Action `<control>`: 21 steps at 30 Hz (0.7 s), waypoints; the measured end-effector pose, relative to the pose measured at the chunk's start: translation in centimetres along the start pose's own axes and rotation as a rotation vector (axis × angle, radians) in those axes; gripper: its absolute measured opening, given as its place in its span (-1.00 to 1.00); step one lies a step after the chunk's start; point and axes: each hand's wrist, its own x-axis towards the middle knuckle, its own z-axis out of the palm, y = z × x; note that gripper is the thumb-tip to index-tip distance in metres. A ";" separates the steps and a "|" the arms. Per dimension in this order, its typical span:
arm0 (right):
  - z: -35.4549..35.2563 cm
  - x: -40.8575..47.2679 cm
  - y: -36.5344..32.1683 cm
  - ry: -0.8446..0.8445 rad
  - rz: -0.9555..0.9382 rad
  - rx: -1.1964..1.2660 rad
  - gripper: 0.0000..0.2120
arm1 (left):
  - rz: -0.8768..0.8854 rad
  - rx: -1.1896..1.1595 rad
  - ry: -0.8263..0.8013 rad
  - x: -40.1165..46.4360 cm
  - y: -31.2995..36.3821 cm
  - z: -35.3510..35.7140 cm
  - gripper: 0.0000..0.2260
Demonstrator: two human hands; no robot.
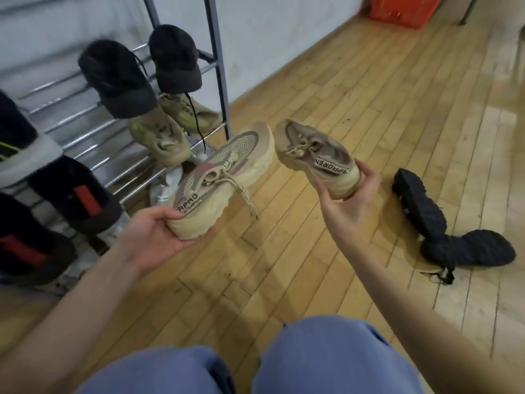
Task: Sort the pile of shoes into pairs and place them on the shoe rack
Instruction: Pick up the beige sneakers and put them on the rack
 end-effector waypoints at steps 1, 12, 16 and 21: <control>0.5 0.4 -0.9 0.022 -0.017 0.032 -0.33 | 0.026 -0.001 -0.017 -0.5 0.8 0.6 -0.17; 7.4 6.2 -10.9 0.281 -0.263 0.411 -0.38 | 0.414 -0.033 -0.053 -5.8 10.2 9.1 -0.51; 9.3 7.5 -13.2 0.241 -0.316 0.433 -0.37 | 0.593 -0.022 0.005 -7.6 13.0 9.4 -0.52; 13.0 10.0 -17.2 0.124 -0.266 0.468 -0.34 | 0.831 0.062 0.150 -8.4 16.9 10.6 -0.71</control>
